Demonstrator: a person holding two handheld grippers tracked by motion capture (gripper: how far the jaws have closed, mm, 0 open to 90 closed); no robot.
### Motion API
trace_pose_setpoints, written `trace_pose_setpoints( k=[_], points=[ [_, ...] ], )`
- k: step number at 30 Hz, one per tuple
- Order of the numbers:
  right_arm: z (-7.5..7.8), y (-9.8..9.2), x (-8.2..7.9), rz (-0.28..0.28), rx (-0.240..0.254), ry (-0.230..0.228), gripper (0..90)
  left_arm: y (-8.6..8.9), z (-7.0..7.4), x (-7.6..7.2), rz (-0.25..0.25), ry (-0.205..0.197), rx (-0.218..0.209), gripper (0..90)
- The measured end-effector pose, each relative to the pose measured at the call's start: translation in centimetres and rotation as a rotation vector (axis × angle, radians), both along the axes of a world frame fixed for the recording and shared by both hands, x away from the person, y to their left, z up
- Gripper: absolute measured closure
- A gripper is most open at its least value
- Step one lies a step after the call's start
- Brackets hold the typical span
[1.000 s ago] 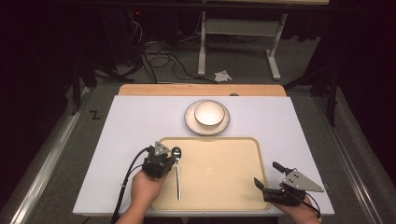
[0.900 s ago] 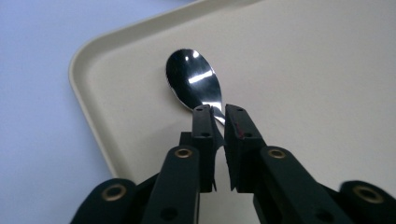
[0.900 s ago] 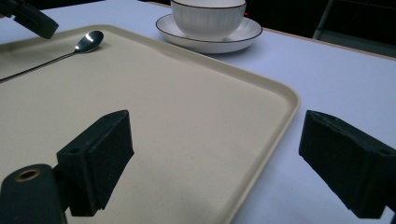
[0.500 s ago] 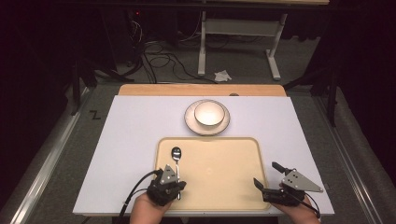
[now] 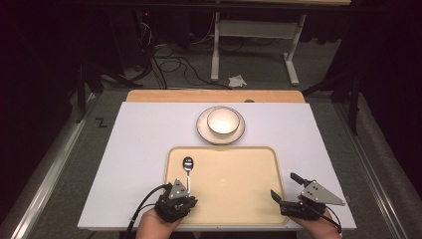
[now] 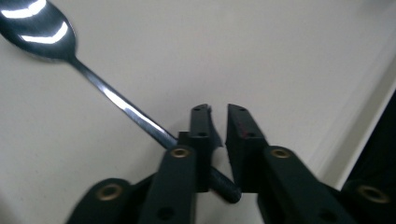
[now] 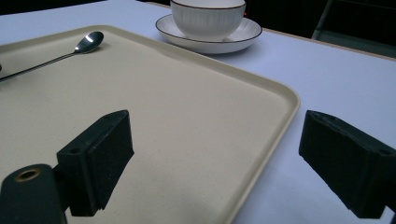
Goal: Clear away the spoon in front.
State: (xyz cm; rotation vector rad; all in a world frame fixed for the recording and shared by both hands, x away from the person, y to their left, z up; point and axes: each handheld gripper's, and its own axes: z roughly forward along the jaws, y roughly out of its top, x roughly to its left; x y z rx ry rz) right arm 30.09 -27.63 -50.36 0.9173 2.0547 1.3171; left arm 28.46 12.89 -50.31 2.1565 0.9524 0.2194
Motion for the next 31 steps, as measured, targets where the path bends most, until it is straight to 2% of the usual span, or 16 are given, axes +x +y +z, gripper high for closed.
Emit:
trace_pose_setpoints(
  k=[1, 2, 3, 4, 5, 6, 7, 9, 10, 11, 12, 14, 17, 20, 24, 31],
  points=[
    [0.0, 0.0, 0.0, 0.000, 0.001, 0.000, 10.7, 0.2, 0.3, 0.0, 0.012, -0.026, -0.017, 72.8],
    [0.0, 0.0, 0.0, 0.001, 0.002, 0.000, 10.7, 0.6, 0.6, 0.1, 0.027, -0.057, -0.024, 59.1],
    [0.0, 0.0, 0.0, 0.001, 0.002, 0.000, 10.7, 1.2, 0.9, 0.2, 0.046, -0.090, -0.022, 59.1],
    [0.0, -0.1, 0.0, 0.003, 0.003, -0.002, 10.6, 1.8, 1.1, 0.3, 0.074, -0.122, -0.021, 54.8],
    [0.0, -0.1, 0.0, 0.006, 0.011, -0.005, 10.6, 2.6, 1.3, 0.5, 0.101, -0.149, -0.024, 44.4],
    [0.0, -0.1, 0.0, 0.007, 0.012, -0.008, 10.6, 4.2, 1.5, 0.8, 0.144, -0.192, -0.048, 39.0],
    [0.0, -0.1, 0.0, 0.007, 0.012, -0.008, 10.6, 4.2, 1.5, 0.8, 0.144, -0.192, -0.048, 32.4],
    [0.1, -0.1, -0.1, 0.007, 0.020, -0.013, 10.3, 6.4, 1.5, 1.1, 0.189, -0.233, -0.094, 20.1],
    [0.1, -0.1, -0.1, 0.007, 0.020, -0.013, 10.3, 6.4, 1.5, 1.1, 0.189, -0.233, -0.094, 14.8],
    [0.1, -0.1, -0.1, 0.004, 0.021, -0.012, 10.3, 6.8, 1.6, 1.3, 0.204, -0.229, -0.098, 14.8],
    [0.2, -0.3, 0.0, -0.001, 0.020, -0.020, 10.0, 7.4, 1.7, 1.4, 0.209, -0.221, -0.112, 2.4],
    [0.3, -0.4, -0.1, -0.006, 0.026, -0.019, 9.9, 8.3, 1.8, 1.6, 0.231, -0.219, -0.150, 0.1],
    [0.6, -0.9, 0.0, -0.024, 0.043, -0.036, 9.2, 9.2, 1.8, 1.5, 0.253, -0.233, -0.174, 0.0],
    [0.6, -1.0, -0.1, -0.031, 0.047, -0.040, 9.1, 9.3, 1.5, 1.6, 0.259, -0.225, -0.171, 0.1],
    [0.6, -1.1, 0.0, -0.041, 0.047, -0.039, 9.0, 8.9, 1.3, 1.8, 0.239, -0.220, -0.155, 0.1],
    [0.6, -1.3, 0.0, -0.049, 0.053, -0.038, 9.0, 8.9, 1.3, 1.8, 0.243, -0.213, -0.162, 0.6]
  ],
)
